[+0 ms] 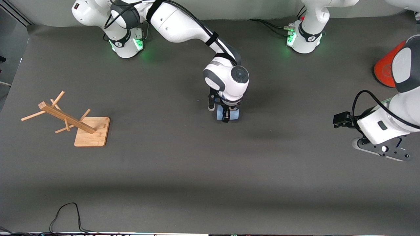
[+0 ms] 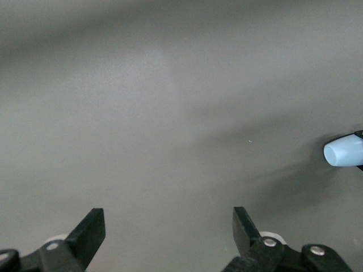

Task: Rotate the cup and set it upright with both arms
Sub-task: 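Carry the blue cup to the table middle with the right gripper, then lay the blue cup on its side and open the right gripper, then withdraw the right gripper while the left gripper reaches the cup, then grasp the lying blue cup at its base with the left gripper, then lift and rotate the blue cup rim-up with the left gripper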

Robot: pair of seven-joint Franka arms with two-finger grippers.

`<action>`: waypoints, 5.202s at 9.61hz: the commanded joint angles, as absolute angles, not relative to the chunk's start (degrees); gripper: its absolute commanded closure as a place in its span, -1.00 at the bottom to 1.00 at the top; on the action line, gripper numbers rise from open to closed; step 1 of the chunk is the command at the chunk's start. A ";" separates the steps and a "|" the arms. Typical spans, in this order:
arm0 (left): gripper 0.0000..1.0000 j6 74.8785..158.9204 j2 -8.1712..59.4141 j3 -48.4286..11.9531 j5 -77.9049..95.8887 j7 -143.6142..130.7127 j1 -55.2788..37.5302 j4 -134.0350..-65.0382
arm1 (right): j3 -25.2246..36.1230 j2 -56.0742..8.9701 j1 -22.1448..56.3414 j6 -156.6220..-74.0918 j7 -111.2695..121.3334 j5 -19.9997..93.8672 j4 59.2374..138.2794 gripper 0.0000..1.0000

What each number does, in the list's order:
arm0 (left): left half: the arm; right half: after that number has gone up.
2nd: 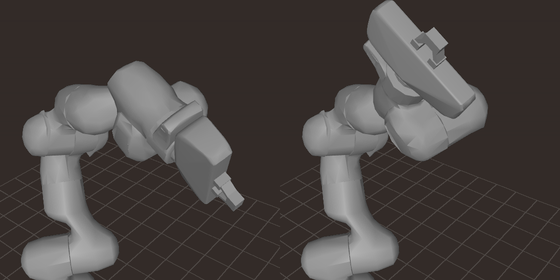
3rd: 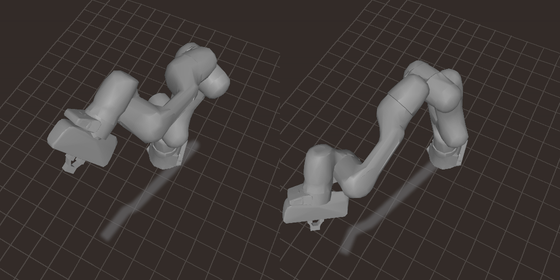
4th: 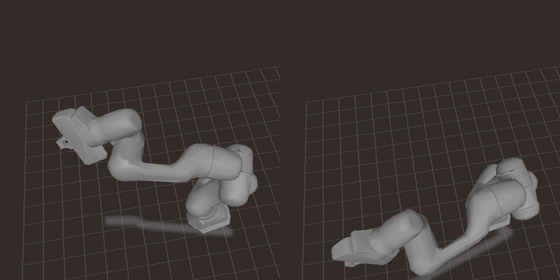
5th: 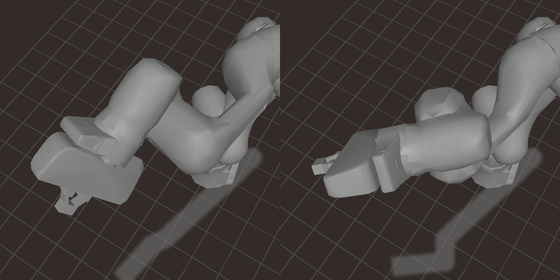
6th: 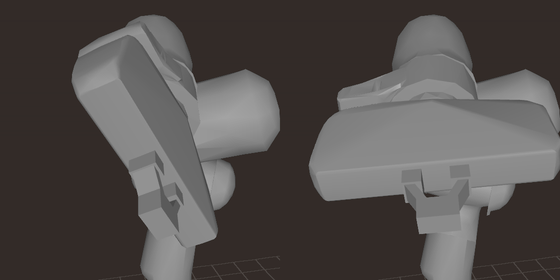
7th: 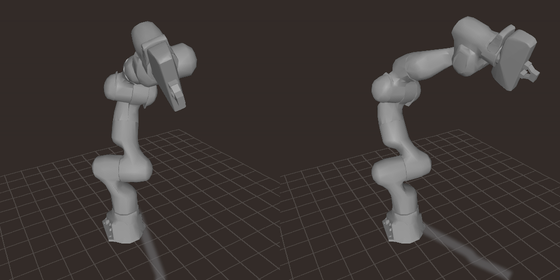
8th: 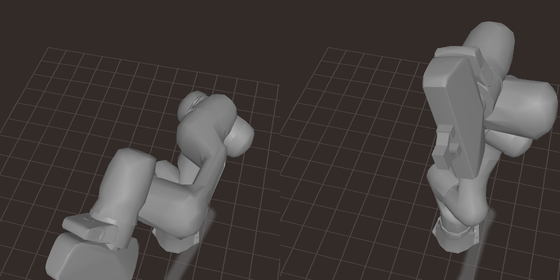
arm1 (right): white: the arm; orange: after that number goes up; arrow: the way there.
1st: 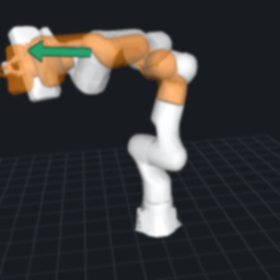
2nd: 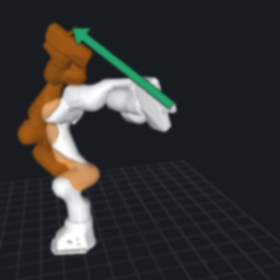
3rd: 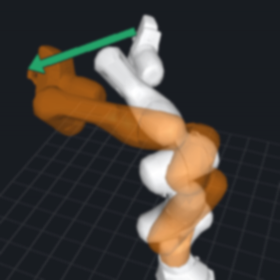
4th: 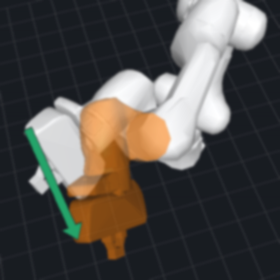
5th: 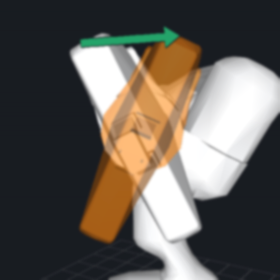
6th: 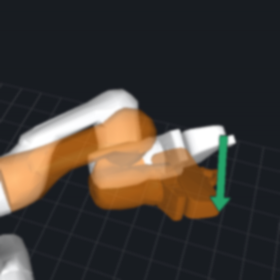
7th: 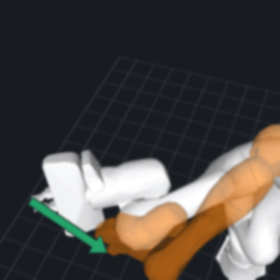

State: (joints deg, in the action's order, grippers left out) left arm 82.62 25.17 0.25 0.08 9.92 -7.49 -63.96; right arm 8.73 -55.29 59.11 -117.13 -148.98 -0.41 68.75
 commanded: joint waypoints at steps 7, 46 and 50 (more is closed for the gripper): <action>-1.00 80.95 25.05 0.62 0.35 8.97 -10.45 -63.02 | 9.49 -43.01 58.28 -100.60 -142.86 1.57 67.85 -1.00; -0.88 90.09 59.77 -0.17 -9.93 -7.12 -44.21 -52.56 | 3.43 -2.90 0.44 -97.12 5.96 0.62 91.06 -1.00; -0.83 90.09 59.68 -0.26 -12.55 -6.15 -44.82 -53.52 | 3.43 -3.16 0.44 -96.68 6.95 1.23 90.53 -1.00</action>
